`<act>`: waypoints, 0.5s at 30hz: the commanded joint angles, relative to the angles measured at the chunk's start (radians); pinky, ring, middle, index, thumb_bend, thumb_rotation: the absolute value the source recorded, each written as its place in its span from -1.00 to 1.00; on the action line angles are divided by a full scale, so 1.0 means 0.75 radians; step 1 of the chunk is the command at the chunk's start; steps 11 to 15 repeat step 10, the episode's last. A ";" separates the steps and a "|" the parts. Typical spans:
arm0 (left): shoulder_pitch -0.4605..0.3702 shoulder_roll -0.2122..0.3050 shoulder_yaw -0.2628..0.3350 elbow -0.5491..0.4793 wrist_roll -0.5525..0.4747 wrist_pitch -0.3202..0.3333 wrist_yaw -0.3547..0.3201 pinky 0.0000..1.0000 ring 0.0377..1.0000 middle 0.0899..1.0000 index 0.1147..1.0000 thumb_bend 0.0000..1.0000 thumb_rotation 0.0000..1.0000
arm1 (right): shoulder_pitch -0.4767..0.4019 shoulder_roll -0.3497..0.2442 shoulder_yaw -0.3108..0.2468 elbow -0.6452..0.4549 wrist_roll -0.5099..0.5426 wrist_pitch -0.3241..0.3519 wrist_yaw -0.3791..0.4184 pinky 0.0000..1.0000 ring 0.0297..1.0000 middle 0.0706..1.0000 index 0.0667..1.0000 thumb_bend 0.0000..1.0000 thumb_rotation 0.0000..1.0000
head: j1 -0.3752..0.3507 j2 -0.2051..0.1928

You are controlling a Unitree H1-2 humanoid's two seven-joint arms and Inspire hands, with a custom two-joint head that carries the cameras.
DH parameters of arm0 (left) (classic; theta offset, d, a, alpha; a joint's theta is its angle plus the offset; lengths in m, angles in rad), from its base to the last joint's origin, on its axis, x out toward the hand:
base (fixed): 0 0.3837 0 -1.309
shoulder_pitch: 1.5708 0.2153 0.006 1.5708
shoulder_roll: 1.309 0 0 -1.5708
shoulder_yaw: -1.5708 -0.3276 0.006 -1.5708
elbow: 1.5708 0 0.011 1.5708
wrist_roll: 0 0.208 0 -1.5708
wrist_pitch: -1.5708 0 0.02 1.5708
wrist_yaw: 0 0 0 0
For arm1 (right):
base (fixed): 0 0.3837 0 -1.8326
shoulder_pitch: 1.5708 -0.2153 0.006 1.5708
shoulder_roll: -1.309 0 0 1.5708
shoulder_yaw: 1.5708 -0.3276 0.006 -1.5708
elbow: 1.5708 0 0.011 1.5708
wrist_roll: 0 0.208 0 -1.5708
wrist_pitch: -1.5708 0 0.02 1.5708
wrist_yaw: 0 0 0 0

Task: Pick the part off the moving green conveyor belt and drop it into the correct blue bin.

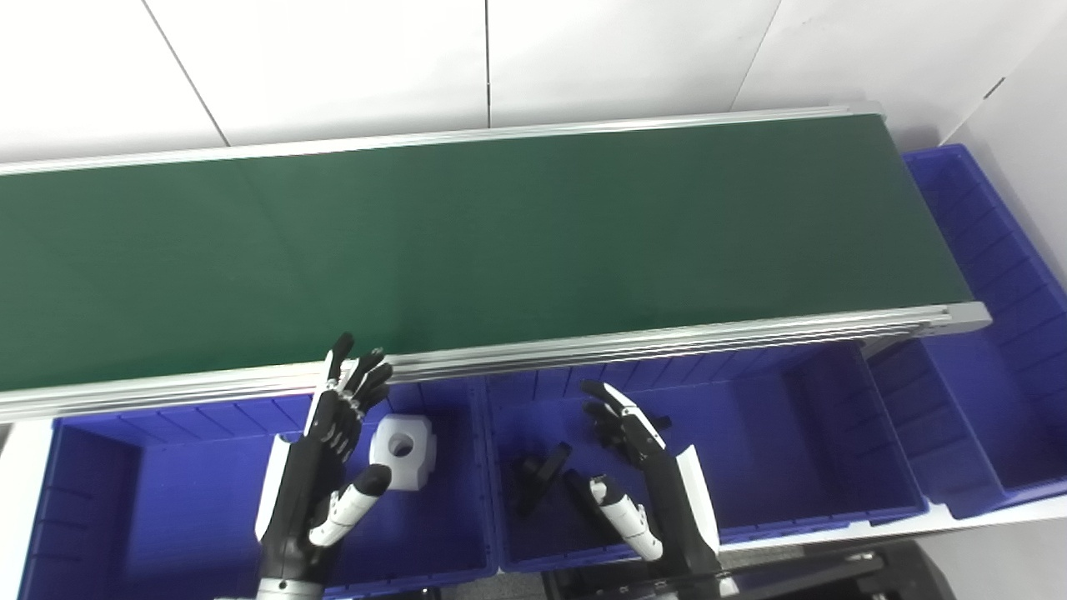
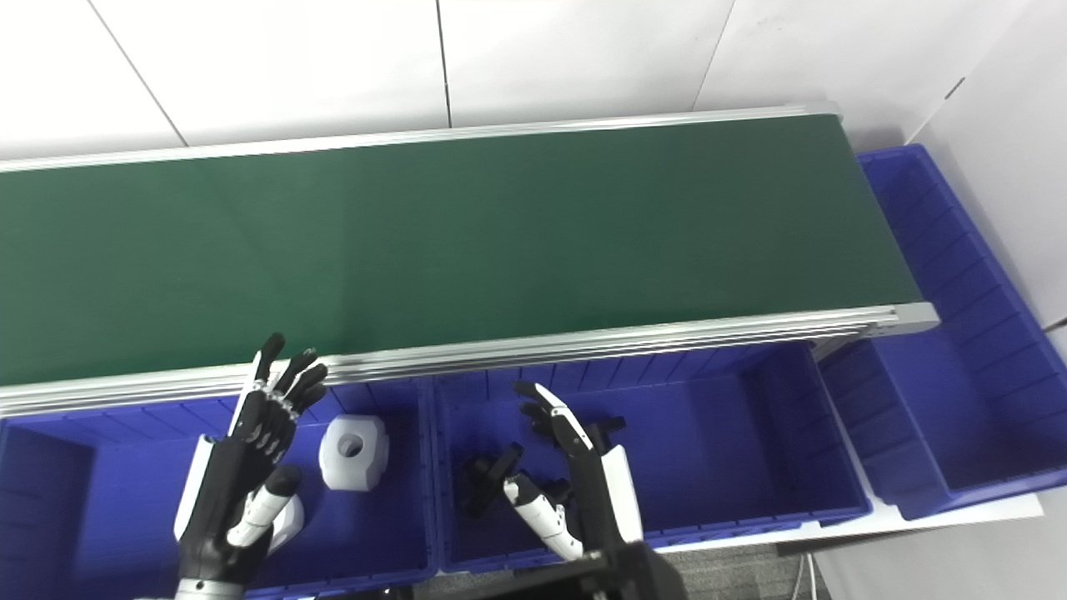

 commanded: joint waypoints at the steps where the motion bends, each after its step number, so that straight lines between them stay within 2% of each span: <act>1: 0.007 -0.002 -0.009 -0.022 0.021 -0.056 0.017 0.71 0.76 0.82 1.00 0.57 0.49 | 0.002 0.033 0.035 -0.022 -0.001 -0.065 -0.009 0.62 0.69 0.77 0.71 0.52 1.00 | 0.000 -0.003; 8: 0.011 -0.017 -0.009 0.002 0.028 -0.087 0.041 0.68 0.74 0.80 1.00 0.59 0.45 | -0.003 0.019 0.034 -0.002 0.023 -0.051 0.010 0.68 0.72 0.80 0.74 0.61 1.00 | 0.014 -0.017; 15: 0.011 -0.019 -0.010 0.001 0.018 -0.090 0.048 0.71 0.76 0.80 1.00 0.59 0.45 | -0.004 0.014 0.034 -0.001 0.031 -0.047 0.018 0.68 0.74 0.81 0.74 0.62 1.00 | 0.017 -0.021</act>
